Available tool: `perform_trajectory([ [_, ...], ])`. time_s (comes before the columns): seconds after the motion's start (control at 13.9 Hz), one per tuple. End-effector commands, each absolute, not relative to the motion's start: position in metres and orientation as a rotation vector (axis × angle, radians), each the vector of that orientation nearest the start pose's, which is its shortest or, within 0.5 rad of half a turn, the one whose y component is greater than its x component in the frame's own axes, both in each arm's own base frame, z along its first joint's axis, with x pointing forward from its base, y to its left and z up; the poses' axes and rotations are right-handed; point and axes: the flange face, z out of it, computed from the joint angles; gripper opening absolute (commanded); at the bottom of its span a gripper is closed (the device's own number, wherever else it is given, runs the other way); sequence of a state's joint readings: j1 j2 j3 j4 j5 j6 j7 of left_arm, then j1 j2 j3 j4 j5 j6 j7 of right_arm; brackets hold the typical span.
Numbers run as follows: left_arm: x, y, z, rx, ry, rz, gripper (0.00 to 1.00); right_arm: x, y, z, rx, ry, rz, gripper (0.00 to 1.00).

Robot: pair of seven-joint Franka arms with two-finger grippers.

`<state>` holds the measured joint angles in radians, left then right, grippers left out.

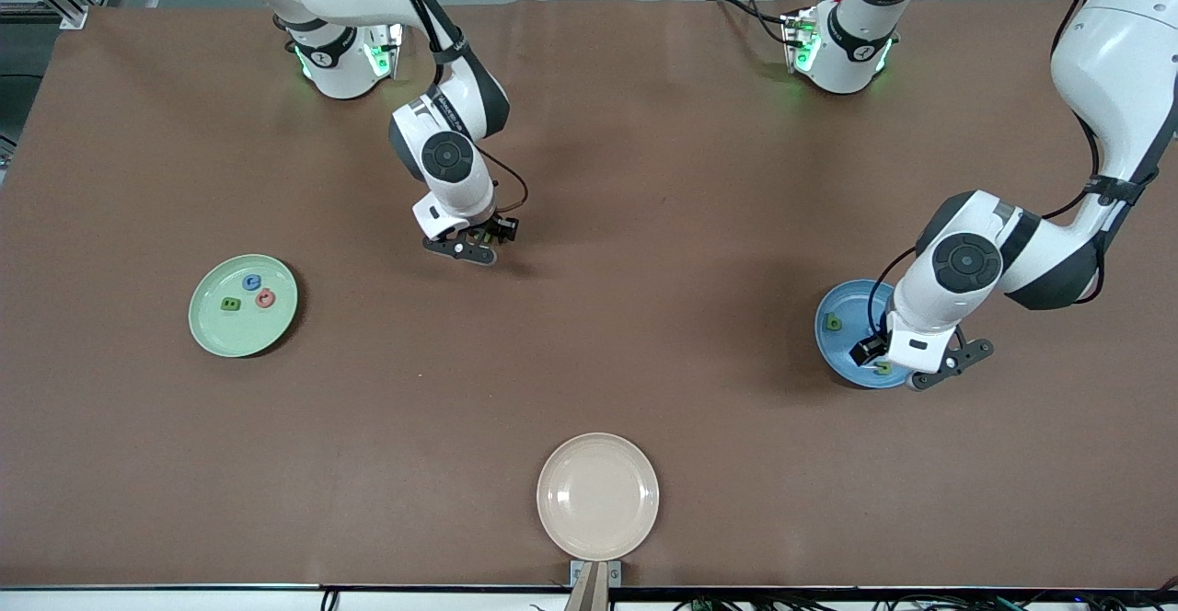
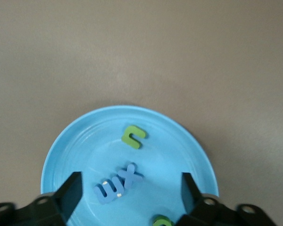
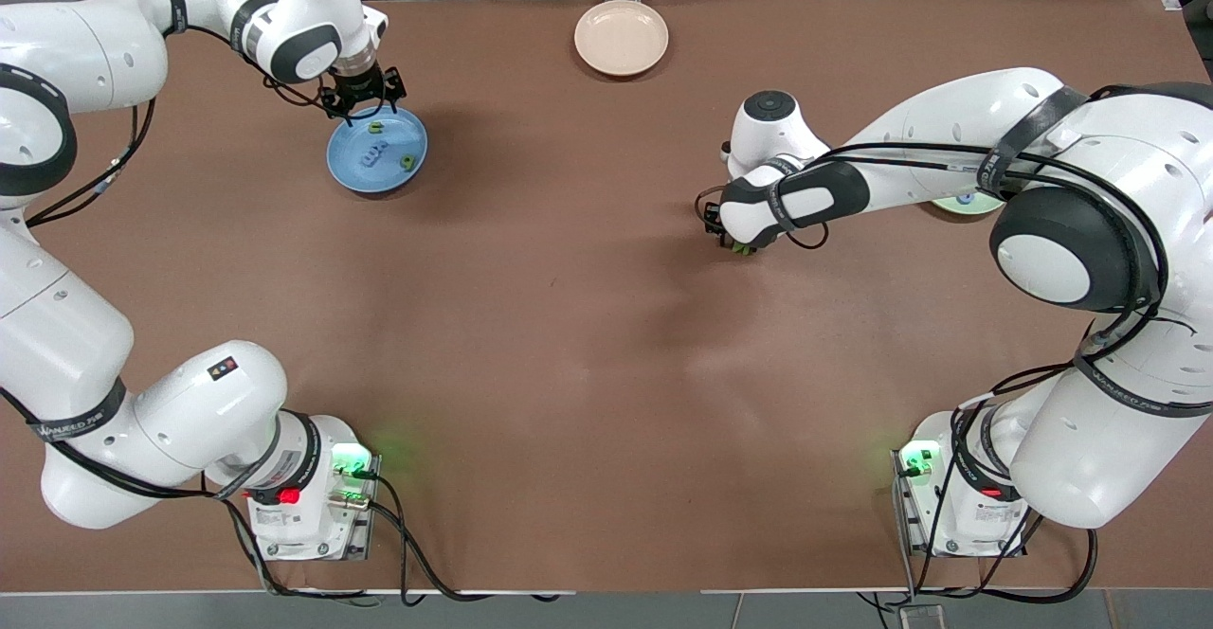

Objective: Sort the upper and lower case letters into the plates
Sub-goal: 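Carry the N to the green plate while the left gripper releases b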

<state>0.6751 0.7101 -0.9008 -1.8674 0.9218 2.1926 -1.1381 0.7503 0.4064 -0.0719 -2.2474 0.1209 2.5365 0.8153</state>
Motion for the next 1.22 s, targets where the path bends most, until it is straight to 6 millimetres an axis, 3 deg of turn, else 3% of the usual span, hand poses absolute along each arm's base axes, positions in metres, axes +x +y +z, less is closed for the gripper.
perform_trajectory([
  [0.0, 0.638, -0.081, 0.273, -2.921, -0.659, -0.241, 1.0, 0.408, 0.326, 0.172, -3.164, 0.406, 0.184, 0.41],
  [0.29, 0.655, -0.091, 0.315, -2.935, -0.574, -0.288, 1.0, 0.409, 0.324, 0.168, -3.168, 0.412, 0.19, 0.23],
  [0.5, 0.676, -0.072, 0.359, -3.005, -0.448, -0.189, 1.0, 0.411, 0.326, 0.175, -3.166, 0.408, 0.191, 0.13],
  [0.58, 0.68, -0.062, 0.371, -3.014, -0.364, -0.134, 1.0, 0.412, 0.327, 0.182, -3.164, 0.406, 0.193, 0.13],
  [0.72, 0.684, -0.049, 0.397, -2.994, -0.215, -0.077, 1.0, 0.423, 0.322, 0.217, -3.172, 0.413, 0.258, 0.13],
  [0.86, 0.687, -0.044, 0.417, -2.974, -0.119, -0.024, 1.0, 0.451, 0.291, 0.265, -3.165, 0.421, 0.327, 0.13],
  [0.94, 0.688, -0.053, 0.426, -2.971, -0.08, -0.01, 1.0, 0.461, 0.271, 0.281, -3.155, 0.369, 0.343, 0.13],
  [1.01, 0.691, -0.066, 0.434, -2.977, -0.063, -0.024, 1.0, 0.476, 0.239, 0.294, -3.139, 0.304, 0.355, 0.13],
  [1.15, 0.692, -0.096, 0.444, -2.978, -0.017, -0.052, 1.0, 0.501, 0.173, 0.3, -3.109, 0.161, 0.362, 0.13],
])
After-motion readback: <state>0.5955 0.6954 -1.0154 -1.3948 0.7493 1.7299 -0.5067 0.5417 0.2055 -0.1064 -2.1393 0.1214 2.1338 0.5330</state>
